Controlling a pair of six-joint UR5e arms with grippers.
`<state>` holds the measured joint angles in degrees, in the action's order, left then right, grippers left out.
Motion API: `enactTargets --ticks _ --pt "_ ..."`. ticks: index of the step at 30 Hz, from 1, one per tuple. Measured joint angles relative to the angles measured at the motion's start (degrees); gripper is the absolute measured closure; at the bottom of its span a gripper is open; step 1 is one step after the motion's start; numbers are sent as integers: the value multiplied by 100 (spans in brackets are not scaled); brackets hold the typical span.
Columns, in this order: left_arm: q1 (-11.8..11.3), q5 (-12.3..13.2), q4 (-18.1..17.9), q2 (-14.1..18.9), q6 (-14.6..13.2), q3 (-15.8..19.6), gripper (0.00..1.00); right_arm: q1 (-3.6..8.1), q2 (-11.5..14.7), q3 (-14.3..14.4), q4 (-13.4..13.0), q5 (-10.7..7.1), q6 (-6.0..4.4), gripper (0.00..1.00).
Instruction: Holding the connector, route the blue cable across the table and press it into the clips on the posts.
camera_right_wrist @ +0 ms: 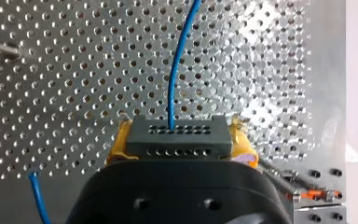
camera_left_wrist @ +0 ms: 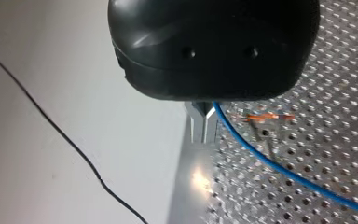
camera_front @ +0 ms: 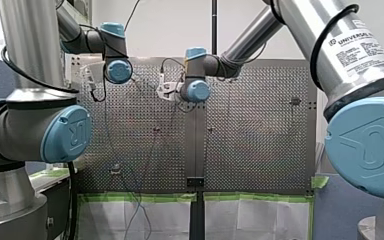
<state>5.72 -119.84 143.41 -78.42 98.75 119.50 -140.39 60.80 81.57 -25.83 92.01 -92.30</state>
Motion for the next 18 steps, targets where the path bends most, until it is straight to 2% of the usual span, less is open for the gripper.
enactTargets --ticks 6,13,18 --pt "-43 208 -35 -123 0 -32 100 -57 -33 -294 183 -6 0 100" --pt "-109 254 -104 -410 -24 -54 100 -79 -43 -639 350 -6 0 100" --pt "-191 320 -213 -459 -2 -128 100 -81 -68 -886 398 -4 -9 100"
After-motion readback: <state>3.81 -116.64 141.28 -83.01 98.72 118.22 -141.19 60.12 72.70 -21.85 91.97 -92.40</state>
